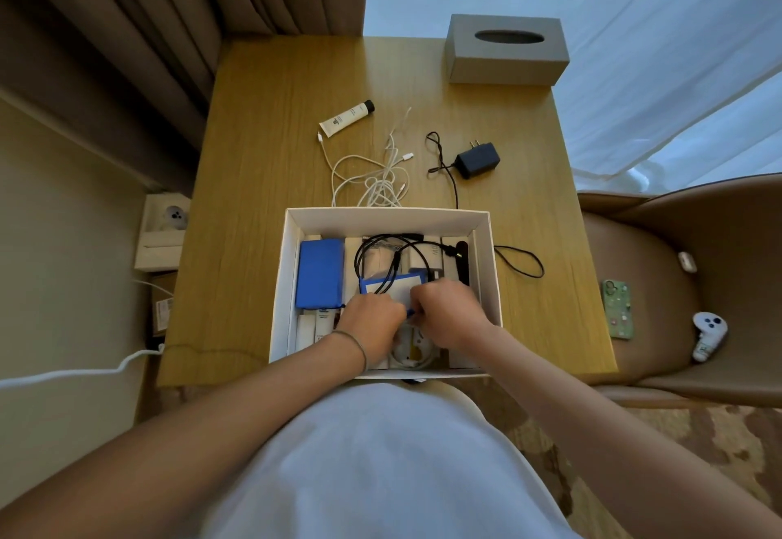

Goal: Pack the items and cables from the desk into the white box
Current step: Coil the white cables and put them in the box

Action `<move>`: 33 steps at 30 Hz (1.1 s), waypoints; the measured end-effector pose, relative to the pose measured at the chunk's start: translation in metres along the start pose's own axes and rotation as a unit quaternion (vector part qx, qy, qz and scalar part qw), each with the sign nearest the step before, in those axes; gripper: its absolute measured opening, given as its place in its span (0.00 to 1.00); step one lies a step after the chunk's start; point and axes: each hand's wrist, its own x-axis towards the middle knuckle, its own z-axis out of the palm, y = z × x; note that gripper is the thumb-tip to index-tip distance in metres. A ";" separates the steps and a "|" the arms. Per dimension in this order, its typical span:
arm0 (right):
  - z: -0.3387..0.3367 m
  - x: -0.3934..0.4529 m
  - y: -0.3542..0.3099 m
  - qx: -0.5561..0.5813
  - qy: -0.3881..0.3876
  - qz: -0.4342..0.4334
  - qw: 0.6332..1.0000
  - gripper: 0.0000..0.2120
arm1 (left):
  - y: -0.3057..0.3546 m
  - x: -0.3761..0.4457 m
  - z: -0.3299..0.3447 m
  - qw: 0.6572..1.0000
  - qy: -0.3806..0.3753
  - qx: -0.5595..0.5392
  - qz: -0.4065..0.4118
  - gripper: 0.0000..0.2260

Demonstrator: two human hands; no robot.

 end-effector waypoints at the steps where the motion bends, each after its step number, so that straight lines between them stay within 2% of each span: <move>1: 0.000 0.001 -0.001 -0.004 0.000 -0.003 1.000 0.02 | 0.001 -0.001 -0.001 1.000 -0.006 -0.004 -0.003 0.06; 4: 0.001 0.000 -0.001 -0.009 0.010 -0.021 1.000 0.03 | -0.001 -0.006 -0.003 0.998 -0.010 -0.055 -0.020 0.08; 7: 0.001 -0.007 0.003 0.041 0.032 -0.025 0.998 0.07 | -0.011 -0.019 -0.008 0.988 0.012 -0.149 -0.031 0.11; 11: -0.019 -0.008 0.003 0.123 0.052 -0.015 0.991 0.08 | -0.036 -0.036 -0.032 0.954 0.098 -0.281 -0.035 0.09; 14: -0.046 -0.001 0.003 0.199 0.084 0.002 0.976 0.07 | -0.057 -0.037 -0.056 0.923 0.184 -0.335 -0.043 0.08; 18: -0.085 0.022 0.005 0.269 0.132 0.028 0.954 0.06 | -0.088 -0.019 -0.087 0.890 0.252 -0.375 -0.063 0.07; 24: -0.119 0.082 0.015 0.303 0.180 0.081 0.932 0.07 | -0.123 0.030 -0.118 0.902 0.228 -0.352 -0.100 0.08; 27: -0.118 0.120 0.023 0.243 0.121 0.125 0.954 0.07 | -0.127 0.055 -0.124 0.923 0.180 -0.325 -0.105 0.07; 30: -0.106 0.156 0.027 0.169 -0.007 0.154 0.973 0.09 | -0.126 0.073 -0.124 0.935 0.134 -0.317 -0.084 0.06; 33: -0.090 0.178 0.024 0.127 -0.127 0.127 0.976 0.05 | -0.129 0.087 -0.123 0.939 0.121 -0.316 -0.063 0.06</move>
